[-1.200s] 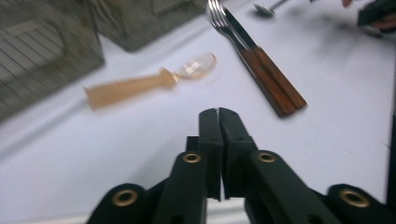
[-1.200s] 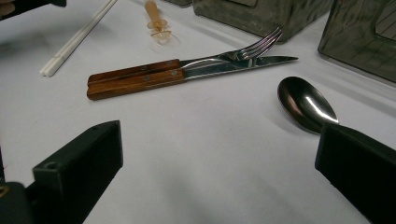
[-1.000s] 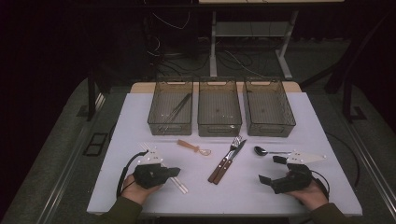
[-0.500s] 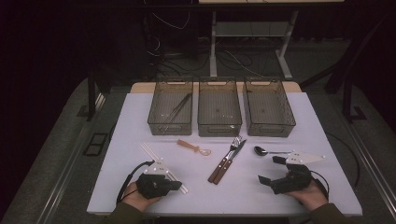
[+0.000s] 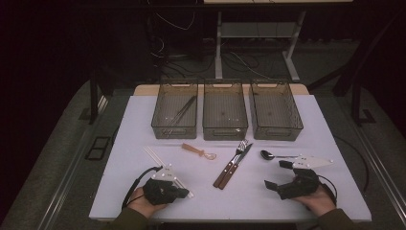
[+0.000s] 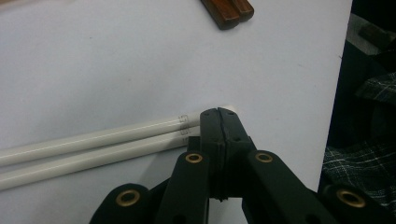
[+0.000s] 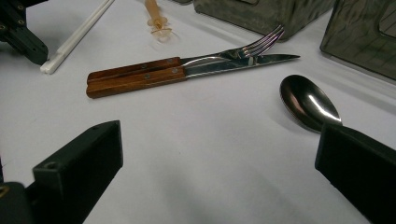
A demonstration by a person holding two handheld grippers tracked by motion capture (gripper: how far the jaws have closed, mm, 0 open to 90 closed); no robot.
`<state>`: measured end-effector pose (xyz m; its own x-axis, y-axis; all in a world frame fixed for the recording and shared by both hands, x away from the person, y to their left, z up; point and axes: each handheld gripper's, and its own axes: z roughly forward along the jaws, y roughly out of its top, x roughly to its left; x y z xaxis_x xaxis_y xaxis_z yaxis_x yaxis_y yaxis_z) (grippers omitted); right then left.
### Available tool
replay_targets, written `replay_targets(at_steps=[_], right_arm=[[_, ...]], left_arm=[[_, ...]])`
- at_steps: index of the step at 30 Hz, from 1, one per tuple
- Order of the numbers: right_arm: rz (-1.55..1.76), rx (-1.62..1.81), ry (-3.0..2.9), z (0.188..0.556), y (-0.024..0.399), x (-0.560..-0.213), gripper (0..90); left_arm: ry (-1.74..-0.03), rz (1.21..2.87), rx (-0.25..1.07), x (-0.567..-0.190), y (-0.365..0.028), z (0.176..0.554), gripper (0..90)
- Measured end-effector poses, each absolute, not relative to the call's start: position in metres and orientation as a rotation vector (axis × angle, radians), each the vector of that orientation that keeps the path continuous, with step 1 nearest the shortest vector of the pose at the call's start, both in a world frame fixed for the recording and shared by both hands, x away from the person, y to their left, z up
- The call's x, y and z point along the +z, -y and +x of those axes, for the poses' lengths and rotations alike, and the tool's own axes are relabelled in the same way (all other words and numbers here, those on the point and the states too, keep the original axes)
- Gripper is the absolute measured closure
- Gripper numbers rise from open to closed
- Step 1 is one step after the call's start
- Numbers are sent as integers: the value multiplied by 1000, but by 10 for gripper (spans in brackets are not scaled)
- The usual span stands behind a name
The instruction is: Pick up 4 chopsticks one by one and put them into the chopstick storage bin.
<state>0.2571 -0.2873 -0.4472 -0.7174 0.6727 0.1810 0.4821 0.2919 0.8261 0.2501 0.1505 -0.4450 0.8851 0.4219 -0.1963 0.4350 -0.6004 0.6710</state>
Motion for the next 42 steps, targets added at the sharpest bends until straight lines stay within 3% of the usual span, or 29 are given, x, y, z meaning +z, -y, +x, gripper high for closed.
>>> replay_targets(at_steps=[42], right_arm=[[1064,1389,-2361,258,287,-448,11]], left_arm=[[-559,2303,-2,-447,-125,269,894]])
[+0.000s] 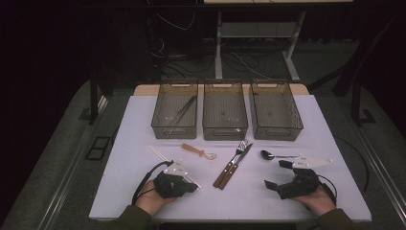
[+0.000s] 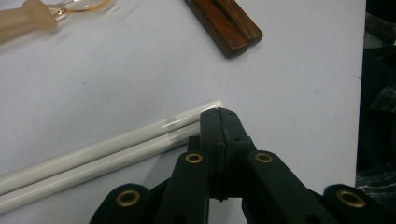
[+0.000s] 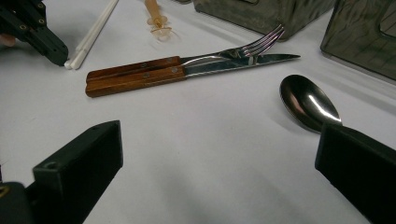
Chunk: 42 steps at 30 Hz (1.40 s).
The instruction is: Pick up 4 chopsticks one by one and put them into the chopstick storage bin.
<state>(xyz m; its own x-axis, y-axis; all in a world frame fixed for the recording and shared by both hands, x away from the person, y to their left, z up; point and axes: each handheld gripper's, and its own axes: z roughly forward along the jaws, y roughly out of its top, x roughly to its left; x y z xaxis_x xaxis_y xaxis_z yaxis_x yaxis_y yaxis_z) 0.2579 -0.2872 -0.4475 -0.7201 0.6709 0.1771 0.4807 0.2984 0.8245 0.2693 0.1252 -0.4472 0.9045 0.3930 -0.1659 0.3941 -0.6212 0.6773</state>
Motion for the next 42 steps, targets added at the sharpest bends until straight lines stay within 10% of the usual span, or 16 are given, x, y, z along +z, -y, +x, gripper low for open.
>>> replay_targets(at_steps=[42], right_arm=[[1068,1391,-2358,258,288,-447,11]], left_arm=[[-595,2270,51,-450,-101,300,895]])
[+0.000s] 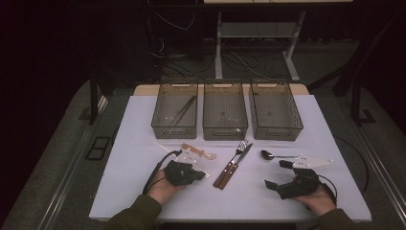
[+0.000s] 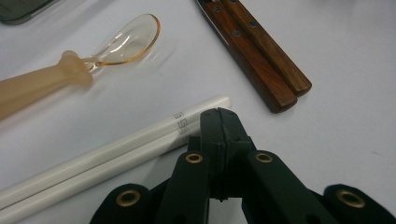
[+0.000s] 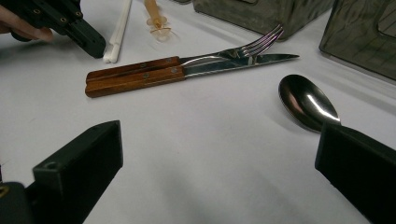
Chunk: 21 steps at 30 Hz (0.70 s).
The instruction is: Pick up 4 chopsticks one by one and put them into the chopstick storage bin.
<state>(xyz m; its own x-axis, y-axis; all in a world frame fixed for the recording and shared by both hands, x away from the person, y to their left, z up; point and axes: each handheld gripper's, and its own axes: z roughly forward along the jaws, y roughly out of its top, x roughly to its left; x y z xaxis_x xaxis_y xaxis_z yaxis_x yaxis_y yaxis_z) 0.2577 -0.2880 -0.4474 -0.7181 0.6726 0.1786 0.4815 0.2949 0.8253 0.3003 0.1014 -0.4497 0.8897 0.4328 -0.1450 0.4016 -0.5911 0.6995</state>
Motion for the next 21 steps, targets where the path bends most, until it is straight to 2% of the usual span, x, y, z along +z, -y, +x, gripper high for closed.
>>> replay_targets(at_steps=[21], right_arm=[[1067,1391,-2357,258,288,-447,11]], left_arm=[[-612,2253,82,-451,-94,316,895]])
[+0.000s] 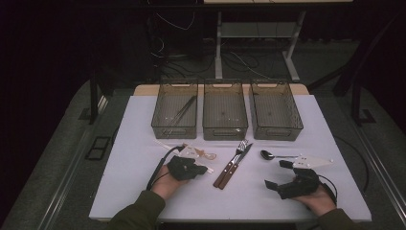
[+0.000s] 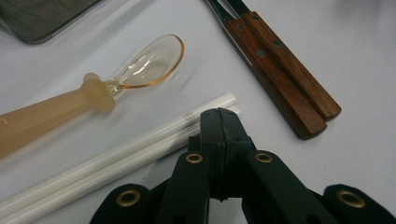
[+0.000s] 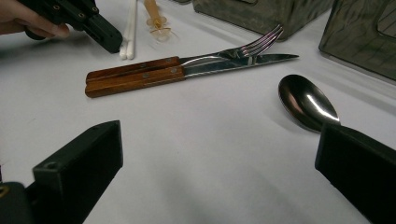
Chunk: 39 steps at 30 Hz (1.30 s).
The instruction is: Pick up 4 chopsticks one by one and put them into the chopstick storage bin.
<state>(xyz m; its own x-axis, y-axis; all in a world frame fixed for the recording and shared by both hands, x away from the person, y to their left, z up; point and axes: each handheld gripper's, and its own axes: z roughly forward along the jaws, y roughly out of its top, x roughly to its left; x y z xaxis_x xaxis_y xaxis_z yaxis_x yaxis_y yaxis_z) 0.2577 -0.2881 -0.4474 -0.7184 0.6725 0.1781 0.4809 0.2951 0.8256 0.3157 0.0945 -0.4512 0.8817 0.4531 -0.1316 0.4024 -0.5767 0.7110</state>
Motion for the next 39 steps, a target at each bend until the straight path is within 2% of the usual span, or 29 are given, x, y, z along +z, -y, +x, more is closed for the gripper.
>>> replay_targets(at_steps=[9,14,25,39], right_arm=[[1071,1392,-2359,258,288,-447,11],[1074,1397,-2356,257,289,-447,11],[1075,1395,-2360,258,288,-448,11],[1086,1397,-2359,259,290,-449,11]], left_arm=[[-612,2243,80,-450,-94,319,895],[-662,2234,95,-442,-109,324,894],[-892,2202,267,-433,-170,361,895],[-1025,2177,372,-439,-193,391,895]])
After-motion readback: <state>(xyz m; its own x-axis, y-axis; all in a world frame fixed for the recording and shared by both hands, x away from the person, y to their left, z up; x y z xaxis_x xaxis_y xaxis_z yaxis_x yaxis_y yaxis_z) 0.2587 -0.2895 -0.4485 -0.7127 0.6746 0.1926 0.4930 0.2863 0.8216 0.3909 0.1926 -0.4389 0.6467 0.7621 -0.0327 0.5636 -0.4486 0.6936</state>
